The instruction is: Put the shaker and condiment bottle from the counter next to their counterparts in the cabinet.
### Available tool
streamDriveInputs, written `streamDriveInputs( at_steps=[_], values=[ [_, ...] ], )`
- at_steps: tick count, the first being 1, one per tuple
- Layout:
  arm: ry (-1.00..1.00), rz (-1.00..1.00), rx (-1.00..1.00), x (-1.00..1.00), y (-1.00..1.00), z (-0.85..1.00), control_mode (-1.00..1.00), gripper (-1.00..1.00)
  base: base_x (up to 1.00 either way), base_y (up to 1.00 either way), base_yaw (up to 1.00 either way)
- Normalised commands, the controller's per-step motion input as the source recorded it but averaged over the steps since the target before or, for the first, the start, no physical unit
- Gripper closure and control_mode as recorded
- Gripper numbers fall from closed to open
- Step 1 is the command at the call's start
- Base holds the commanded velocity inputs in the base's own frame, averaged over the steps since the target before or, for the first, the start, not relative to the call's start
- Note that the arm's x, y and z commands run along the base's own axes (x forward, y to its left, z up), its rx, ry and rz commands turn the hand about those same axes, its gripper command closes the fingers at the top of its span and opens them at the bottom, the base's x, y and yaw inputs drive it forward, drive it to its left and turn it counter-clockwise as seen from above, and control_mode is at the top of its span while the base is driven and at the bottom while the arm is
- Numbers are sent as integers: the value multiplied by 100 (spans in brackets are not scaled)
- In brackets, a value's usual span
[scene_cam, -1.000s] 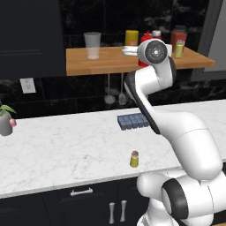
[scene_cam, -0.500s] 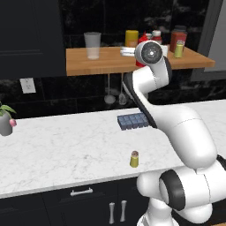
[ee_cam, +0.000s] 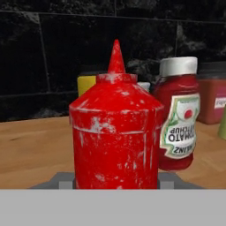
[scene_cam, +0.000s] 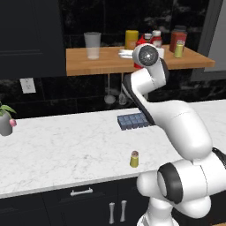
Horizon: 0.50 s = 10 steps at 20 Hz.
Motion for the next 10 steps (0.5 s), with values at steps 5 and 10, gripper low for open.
streamDriveInputs(
  at_steps=[5,10],
  values=[
    [0,0,0,25,0,-5,-100,100,0,0,0],
    [0,0,0,30,0,0,-100,100,0,0,0]
  ],
)
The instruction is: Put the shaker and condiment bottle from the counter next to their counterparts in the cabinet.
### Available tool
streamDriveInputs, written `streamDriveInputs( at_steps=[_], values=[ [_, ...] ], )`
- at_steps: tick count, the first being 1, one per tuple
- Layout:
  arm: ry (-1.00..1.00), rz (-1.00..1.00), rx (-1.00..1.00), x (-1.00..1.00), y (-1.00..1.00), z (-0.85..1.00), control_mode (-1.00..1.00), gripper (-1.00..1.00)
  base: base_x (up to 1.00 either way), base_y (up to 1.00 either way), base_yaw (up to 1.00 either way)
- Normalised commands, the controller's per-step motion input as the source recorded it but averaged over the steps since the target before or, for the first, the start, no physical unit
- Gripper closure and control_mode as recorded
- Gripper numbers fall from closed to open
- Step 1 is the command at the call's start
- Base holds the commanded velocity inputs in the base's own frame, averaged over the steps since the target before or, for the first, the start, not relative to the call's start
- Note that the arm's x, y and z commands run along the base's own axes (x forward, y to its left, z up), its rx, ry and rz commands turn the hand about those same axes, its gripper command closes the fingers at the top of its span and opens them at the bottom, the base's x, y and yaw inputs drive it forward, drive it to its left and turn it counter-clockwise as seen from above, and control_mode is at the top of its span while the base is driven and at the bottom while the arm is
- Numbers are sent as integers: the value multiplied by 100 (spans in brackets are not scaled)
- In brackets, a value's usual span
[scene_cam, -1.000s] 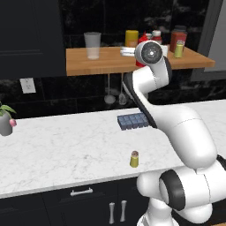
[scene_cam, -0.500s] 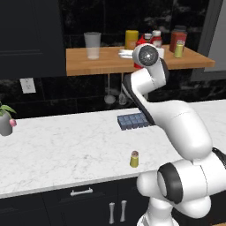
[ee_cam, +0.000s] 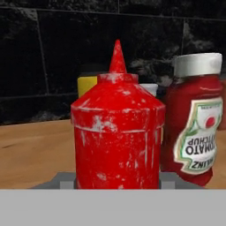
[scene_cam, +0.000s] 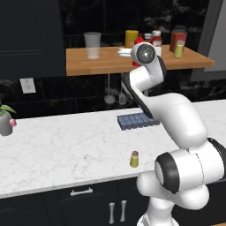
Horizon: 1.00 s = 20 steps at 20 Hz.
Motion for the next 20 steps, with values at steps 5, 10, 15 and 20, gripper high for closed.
streamDriveInputs(
  at_steps=[5,10,15,20],
  values=[
    [0,0,0,47,0,-15,-100,100,0,0,0],
    [0,0,0,37,0,-22,-100,100,0,0,0],
    [-1,0,0,21,0,-23,-100,100,0,0,0],
    [-4,0,0,28,-6,-21,-100,100,0,0,0]
  ],
)
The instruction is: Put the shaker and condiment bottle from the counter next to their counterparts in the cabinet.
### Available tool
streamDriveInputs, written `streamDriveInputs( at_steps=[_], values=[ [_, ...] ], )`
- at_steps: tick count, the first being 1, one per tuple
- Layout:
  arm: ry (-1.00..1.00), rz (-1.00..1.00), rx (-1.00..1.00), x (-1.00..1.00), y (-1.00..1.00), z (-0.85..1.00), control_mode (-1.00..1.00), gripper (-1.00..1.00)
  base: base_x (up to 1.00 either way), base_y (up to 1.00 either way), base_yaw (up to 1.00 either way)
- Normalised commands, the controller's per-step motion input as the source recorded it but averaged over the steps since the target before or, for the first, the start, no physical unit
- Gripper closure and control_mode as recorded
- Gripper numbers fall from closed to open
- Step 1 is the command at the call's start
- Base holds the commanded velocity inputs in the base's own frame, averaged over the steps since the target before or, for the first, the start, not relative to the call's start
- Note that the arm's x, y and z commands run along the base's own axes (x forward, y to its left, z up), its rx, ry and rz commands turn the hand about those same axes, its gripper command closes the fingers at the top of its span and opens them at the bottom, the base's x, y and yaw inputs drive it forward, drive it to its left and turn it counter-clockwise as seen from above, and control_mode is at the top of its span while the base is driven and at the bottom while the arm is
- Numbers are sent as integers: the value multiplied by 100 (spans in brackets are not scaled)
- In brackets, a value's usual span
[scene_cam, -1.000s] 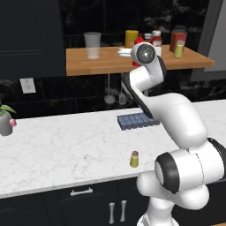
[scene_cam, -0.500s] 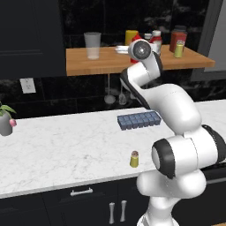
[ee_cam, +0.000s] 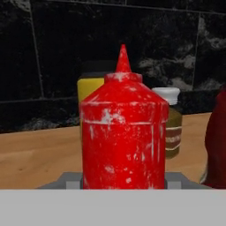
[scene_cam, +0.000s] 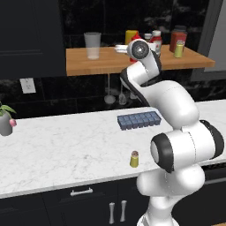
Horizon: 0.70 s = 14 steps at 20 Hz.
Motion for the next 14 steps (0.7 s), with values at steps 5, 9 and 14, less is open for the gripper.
streamDriveInputs(
  at_steps=[5,9,14],
  values=[
    [-5,0,0,31,-9,-21,-100,100,0,0,0],
    [-5,0,0,28,-10,-26,-100,100,0,0,0],
    [-10,0,-1,13,-6,-30,-100,100,0,0,0]
  ],
)
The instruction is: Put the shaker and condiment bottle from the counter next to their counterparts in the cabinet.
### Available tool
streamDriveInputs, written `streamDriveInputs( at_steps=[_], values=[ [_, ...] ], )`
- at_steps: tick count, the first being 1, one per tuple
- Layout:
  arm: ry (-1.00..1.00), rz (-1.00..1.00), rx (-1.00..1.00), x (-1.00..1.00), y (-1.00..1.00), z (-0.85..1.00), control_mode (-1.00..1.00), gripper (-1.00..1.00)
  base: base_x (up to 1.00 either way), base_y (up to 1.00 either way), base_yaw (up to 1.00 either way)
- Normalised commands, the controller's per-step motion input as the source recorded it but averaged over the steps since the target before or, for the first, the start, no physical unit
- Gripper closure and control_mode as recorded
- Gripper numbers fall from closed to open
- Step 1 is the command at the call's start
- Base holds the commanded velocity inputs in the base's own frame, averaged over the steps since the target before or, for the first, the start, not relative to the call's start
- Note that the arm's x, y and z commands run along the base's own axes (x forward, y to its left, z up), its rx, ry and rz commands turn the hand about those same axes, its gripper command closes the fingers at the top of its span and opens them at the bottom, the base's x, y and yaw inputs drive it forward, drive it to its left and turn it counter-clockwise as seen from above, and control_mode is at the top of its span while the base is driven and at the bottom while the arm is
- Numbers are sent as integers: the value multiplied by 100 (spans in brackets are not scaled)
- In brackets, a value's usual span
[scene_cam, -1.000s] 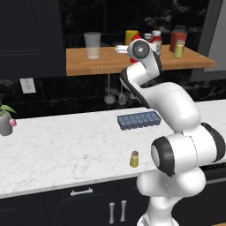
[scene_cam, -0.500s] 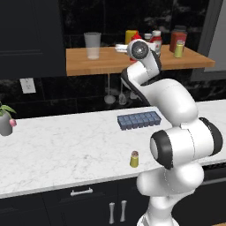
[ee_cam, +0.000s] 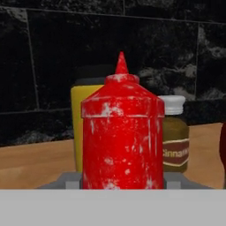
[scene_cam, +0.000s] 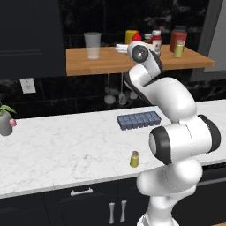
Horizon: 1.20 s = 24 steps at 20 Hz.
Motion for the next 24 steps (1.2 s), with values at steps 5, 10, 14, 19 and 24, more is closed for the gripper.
streamDriveInputs(
  at_steps=[5,10,14,19,24],
  values=[
    [-8,0,-1,6,0,-30,-100,100,0,0,0],
    [0,0,0,0,0,-31,-100,-100,0,0,0],
    [0,0,0,0,0,-12,-100,-100,0,0,0],
    [4,0,0,-11,0,0,-100,-100,0,0,0],
    [5,0,0,-52,6,0,-100,-100,0,0,0]
  ],
)
